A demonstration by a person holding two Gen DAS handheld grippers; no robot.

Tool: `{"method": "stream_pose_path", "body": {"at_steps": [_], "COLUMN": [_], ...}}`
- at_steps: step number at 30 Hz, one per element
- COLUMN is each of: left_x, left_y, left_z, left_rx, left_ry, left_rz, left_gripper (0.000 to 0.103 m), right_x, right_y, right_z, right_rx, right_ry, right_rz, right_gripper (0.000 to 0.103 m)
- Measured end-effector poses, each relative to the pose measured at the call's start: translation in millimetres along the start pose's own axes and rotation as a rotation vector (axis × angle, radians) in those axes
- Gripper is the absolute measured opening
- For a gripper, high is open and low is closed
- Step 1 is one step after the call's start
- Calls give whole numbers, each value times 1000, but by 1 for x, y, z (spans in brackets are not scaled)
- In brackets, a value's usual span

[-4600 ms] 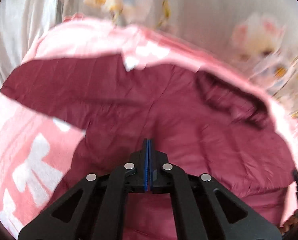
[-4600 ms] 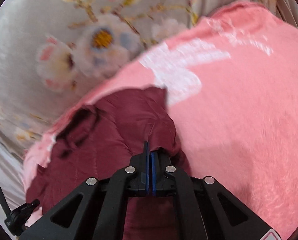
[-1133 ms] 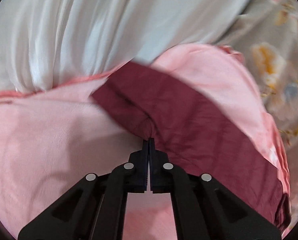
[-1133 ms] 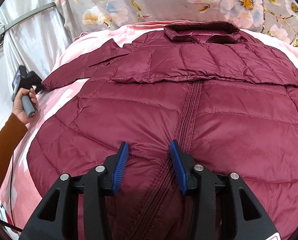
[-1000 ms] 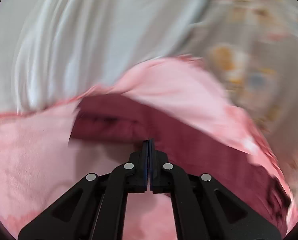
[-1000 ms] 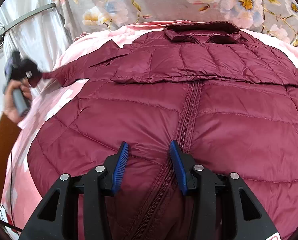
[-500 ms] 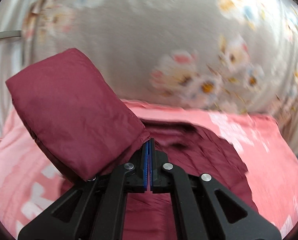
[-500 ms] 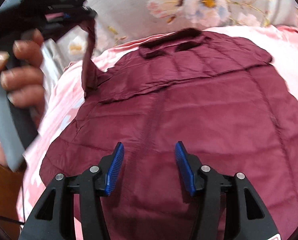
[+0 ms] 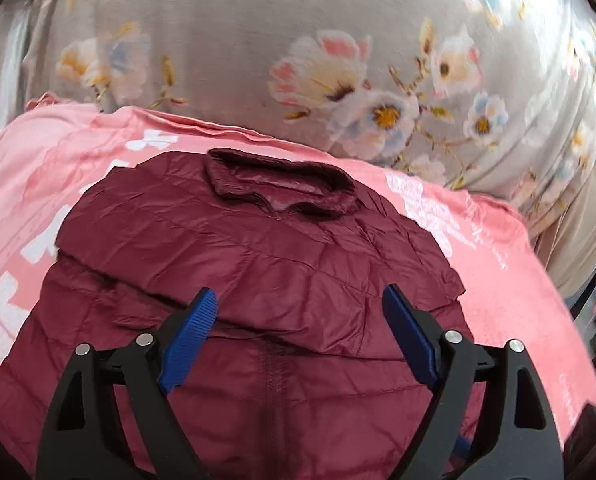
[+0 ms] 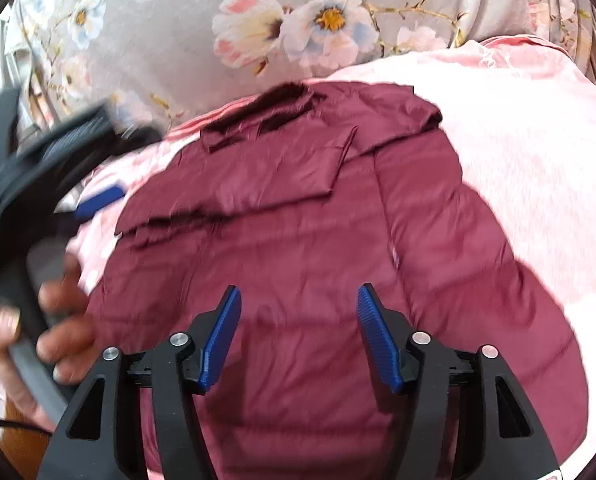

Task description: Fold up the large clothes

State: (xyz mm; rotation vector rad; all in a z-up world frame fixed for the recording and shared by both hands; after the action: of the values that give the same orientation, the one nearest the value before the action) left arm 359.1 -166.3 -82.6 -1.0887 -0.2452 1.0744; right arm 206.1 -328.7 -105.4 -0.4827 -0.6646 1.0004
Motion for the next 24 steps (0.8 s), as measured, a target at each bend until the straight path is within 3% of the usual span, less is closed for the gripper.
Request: {"method": "stream_pose_path", "body": {"at_steps": [3, 8, 14, 20, 23, 24], "left_x": [32, 111, 188, 228, 238, 242], "left_y": [-6, -11, -7, -5, -4, -4], "left_z": [7, 9, 5, -7, -16, -19], "left_rx": [0, 17, 7, -15, -9, -2], "left_ry": [-35, -92, -145, -177, -186, -192], "left_rz": [82, 317, 529, 649, 676, 682], "left_gripper": [83, 83, 82, 77, 68, 60], "right_x": [2, 1, -1, 6, 17, 20], "right_y": [-25, -59, -70, -75, -77, -79], "right_z": [-8, -35, -65, -86, -91, -92], "right_rx": [-21, -20, 36, 71, 83, 77], "right_ry": [-6, 18, 38, 52, 60, 71], "right_rz": [-19, -37, -77, -77, -25, -3], "right_gripper": [65, 66, 66, 64, 38, 22]}}
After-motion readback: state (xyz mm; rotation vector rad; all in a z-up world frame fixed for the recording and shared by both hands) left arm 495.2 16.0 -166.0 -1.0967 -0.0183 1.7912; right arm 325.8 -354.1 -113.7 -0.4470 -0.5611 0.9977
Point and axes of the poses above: each gripper's, at about its wrist camera, not at the fingertips, and z roughly against the way its jaws point, x to its left, y to its underside, the point moved 7 cm from there along -z, roughly the way its jaws point, and after that the axes turned 8 degrees about y, right-handed, at the moved point
